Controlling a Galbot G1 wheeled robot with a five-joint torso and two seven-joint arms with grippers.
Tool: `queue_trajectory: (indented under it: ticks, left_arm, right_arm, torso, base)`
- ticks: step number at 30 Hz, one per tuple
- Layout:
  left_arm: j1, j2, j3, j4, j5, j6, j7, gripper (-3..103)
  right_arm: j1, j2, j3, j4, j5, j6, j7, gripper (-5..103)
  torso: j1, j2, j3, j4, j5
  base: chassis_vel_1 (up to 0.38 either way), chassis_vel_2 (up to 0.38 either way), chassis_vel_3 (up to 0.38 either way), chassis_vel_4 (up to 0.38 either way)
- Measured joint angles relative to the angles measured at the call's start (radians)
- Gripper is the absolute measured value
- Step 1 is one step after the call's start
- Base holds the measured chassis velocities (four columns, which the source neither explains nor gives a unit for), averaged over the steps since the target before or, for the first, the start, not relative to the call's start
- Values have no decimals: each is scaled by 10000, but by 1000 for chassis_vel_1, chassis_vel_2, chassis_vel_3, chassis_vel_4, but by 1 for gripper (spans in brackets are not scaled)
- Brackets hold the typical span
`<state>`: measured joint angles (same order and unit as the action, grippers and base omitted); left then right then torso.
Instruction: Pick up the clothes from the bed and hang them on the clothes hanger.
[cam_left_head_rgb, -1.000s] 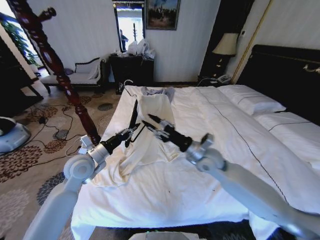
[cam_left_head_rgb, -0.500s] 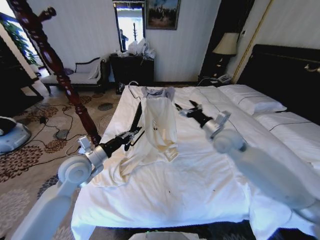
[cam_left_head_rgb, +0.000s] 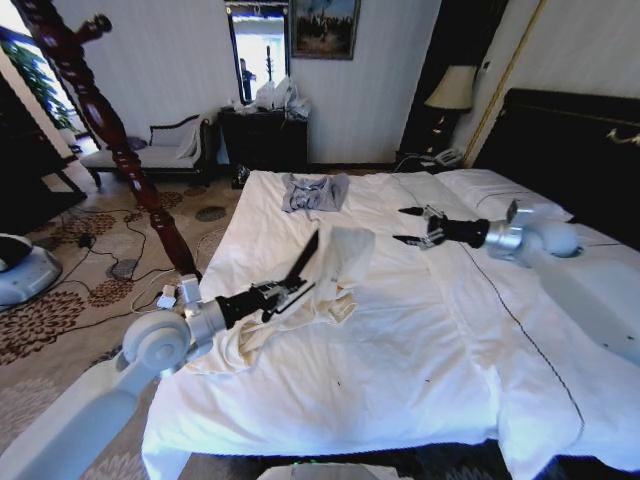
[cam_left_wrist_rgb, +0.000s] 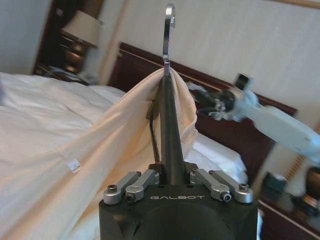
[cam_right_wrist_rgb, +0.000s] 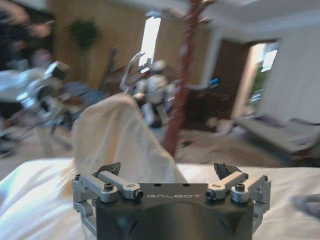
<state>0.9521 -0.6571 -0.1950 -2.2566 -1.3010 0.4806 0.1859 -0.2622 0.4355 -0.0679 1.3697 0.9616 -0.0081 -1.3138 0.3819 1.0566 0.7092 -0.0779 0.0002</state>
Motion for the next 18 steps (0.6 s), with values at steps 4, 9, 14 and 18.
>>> queue_trajectory:
  ticks: [4, 9, 14, 18]
  left_arm:
    - [-622, 281, 838, -286, 4, 16, 147, 20]
    - [-1198, 377, 1327, -694, -123, 51, 255, 20]
    - [-1451, 382, 1547, -812, -170, 66, 238, 20]
    - [-1477, 382, 1576, -833, -170, 91, 224, 20]
  right_arm:
    - [183, 94, 17, -572, -524, 18, -1448, 100]
    - [134, 58, 167, -1024, -1044, -81, -2404, 100]
    - [-51, 2, 220, -1046, -1060, -28, -2424, 100]
    - [-137, 36, 211, -983, -1011, 113, -2393, 103]
  torso:
    - [0, 0, 0, 4, 0]
    - [0, 0, 0, 0, 0]
    - [-1, 0, -1, 0, -1]
    - [0, 0, 0, 3, -2]
  base:
    - [0, 0, 0, 0]
    - [0, 0, 0, 0]
    - [0, 0, 0, 0]
    - [0, 0, 0, 0]
